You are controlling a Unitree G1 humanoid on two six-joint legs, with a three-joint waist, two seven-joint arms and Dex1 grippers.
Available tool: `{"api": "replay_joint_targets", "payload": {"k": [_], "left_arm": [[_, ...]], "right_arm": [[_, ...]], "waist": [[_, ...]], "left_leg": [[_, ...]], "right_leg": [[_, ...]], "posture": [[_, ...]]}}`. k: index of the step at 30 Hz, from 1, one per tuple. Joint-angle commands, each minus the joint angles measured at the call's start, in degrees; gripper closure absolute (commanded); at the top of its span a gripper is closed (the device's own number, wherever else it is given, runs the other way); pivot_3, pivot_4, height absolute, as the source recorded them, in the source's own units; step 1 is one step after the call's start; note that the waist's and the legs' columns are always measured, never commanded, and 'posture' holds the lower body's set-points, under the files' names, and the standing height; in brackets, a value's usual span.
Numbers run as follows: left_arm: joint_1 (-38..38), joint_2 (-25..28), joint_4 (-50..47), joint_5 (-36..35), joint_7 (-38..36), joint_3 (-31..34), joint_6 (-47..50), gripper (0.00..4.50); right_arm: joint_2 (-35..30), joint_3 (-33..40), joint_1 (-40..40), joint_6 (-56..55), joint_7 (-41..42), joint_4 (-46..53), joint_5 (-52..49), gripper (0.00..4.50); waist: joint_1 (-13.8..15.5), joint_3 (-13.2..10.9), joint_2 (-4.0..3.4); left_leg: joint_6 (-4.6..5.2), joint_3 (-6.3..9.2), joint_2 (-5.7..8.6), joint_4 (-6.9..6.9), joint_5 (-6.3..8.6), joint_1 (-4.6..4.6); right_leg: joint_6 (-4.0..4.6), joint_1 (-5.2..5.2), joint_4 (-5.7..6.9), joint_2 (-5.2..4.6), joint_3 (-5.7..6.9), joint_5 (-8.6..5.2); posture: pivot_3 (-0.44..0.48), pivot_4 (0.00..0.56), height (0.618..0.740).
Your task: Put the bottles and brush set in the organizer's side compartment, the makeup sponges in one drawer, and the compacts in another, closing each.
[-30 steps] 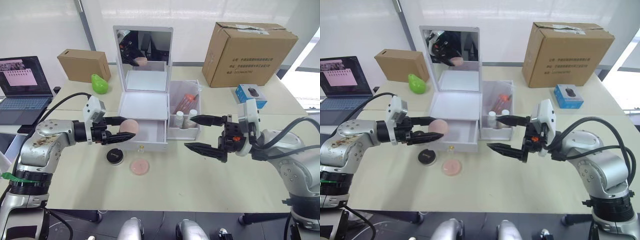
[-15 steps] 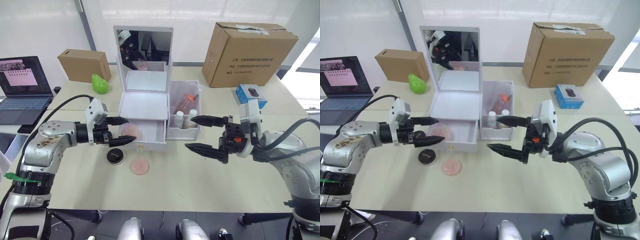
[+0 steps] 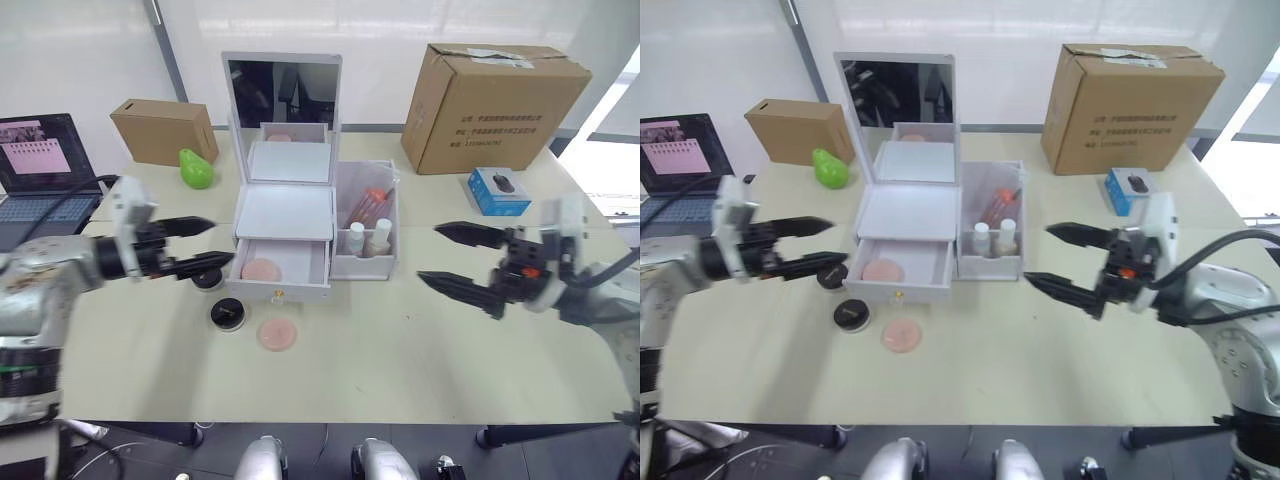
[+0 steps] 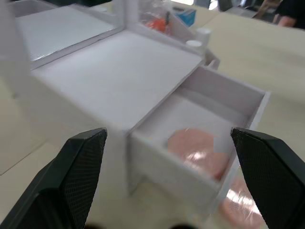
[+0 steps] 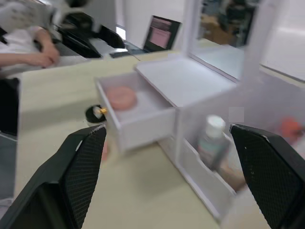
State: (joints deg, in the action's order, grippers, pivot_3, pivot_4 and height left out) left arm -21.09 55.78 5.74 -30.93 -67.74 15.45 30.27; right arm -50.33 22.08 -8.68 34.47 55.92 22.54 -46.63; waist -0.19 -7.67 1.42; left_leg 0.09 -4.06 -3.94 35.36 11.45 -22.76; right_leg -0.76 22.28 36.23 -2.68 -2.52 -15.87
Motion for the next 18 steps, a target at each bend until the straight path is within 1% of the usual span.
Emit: {"api": "replay_joint_targets", "payload": {"k": [1,4,7,10,14,18], "left_arm": [[5.37,3.56,8.11,3.62,-0.17,6.27,-5.84,0.03],[10.06,6.47,18.27,7.50,0.70,10.01,-13.30,0.03],[11.58,8.24,26.33,9.13,1.03,12.21,-18.87,0.03],[12.79,9.66,32.61,10.03,1.08,14.39,-23.15,0.03],[13.29,9.86,35.21,9.86,0.56,15.49,-25.02,0.03],[14.49,8.98,33.67,9.37,-0.16,15.84,-24.98,0.03]], "right_arm": [[-1.16,7.19,4.78,-3.22,2.83,-3.74,2.01,0.00],[-1.31,11.26,10.03,-7.05,5.42,-10.93,5.23,0.00],[-1.62,13.18,13.01,-10.34,7.55,-16.96,7.90,0.00],[-1.70,14.58,15.29,-12.68,8.92,-21.13,9.85,0.00],[-0.84,14.53,15.68,-13.86,8.97,-22.25,10.34,0.00],[0.47,13.00,14.72,-14.03,7.56,-21.26,10.29,0.00]], "waist": [[-0.08,0.00,0.00],[-0.08,-0.01,0.02],[0.15,-0.02,0.12],[0.47,-0.02,0.12],[0.55,-0.02,0.11],[0.51,-0.01,0.13]], "left_leg": [[0.00,-0.01,-0.01,-0.03,0.00,0.05],[0.00,-0.01,-0.04,-0.04,0.00,0.04],[-0.01,-0.02,-0.04,-0.04,0.01,0.03],[-0.02,-0.15,0.01,-0.09,0.01,0.03],[-0.03,-0.44,0.01,-0.23,0.02,0.12],[-0.03,-0.63,-0.01,-0.29,0.02,0.14]], "right_leg": [[0.02,0.00,0.01,0.00,0.01,-0.02],[0.04,0.01,0.01,-0.01,0.05,-0.02],[0.05,0.01,-0.03,-0.05,0.10,-0.03],[0.06,0.07,0.00,-0.32,0.20,-0.04],[0.05,0.09,0.01,-0.53,0.20,-0.03],[0.04,0.11,0.02,-0.58,0.19,-0.03]], "posture": [[0.000,0.150,0.740],[0.000,0.150,0.740],[0.000,0.150,0.740],[0.000,0.150,0.740],[0.000,0.150,0.740],[0.000,0.150,0.740]]}}
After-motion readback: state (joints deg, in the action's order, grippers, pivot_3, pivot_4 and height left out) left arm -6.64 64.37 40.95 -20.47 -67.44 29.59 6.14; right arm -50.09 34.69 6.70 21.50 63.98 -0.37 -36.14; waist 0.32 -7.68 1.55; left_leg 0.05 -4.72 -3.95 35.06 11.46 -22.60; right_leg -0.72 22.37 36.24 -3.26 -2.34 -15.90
